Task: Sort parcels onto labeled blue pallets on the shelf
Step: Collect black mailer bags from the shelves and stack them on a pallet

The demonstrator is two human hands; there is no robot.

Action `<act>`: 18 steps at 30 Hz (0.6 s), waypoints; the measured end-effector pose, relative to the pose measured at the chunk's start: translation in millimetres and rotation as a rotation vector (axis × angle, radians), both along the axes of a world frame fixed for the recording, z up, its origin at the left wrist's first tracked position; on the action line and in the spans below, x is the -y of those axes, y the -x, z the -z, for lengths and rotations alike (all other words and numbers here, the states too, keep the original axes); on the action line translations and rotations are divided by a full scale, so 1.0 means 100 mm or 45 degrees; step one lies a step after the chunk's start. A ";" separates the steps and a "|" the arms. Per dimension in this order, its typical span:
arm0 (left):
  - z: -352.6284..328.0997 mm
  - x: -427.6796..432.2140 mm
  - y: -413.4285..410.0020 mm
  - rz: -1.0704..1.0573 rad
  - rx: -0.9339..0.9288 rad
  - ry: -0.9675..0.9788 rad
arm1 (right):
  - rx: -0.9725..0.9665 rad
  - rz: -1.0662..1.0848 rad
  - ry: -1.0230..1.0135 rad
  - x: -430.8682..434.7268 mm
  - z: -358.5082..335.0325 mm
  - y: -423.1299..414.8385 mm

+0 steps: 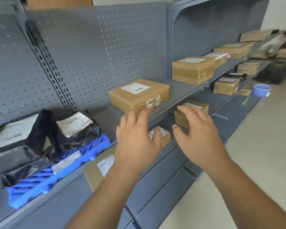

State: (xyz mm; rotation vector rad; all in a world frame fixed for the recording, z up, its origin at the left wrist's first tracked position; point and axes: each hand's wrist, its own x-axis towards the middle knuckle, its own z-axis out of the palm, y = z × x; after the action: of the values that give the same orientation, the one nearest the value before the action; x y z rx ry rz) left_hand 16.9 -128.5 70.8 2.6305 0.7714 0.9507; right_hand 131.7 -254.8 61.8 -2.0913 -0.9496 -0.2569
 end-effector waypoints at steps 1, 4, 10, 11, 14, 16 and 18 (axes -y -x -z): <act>0.03 0.14 -0.19 0.036 -0.007 0.006 | -0.006 0.046 0.017 0.18 0.04 -0.14; 0.14 0.56 -0.73 0.175 -0.049 0.026 | -0.019 0.173 0.060 0.68 0.12 -0.53; 0.26 1.25 -1.67 0.394 -0.111 0.029 | -0.060 0.435 0.107 1.50 0.23 -1.18; 0.27 1.34 -1.83 0.427 -0.126 0.030 | -0.067 0.477 0.111 1.62 0.25 -1.28; 0.37 1.56 -2.28 0.544 -0.174 0.037 | -0.115 0.588 0.172 1.90 0.34 -1.57; 0.45 1.68 -2.58 0.620 -0.190 0.065 | -0.132 0.657 0.214 2.03 0.42 -1.77; 0.54 1.77 -2.89 0.688 -0.216 0.091 | -0.152 0.728 0.248 2.13 0.50 -2.00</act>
State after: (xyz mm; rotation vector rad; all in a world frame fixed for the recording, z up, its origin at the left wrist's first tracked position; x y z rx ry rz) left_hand 305.8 -305.9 17.2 2.6590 0.0969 0.5429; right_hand 331.5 -467.5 11.8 -2.4960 -0.2954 -0.3338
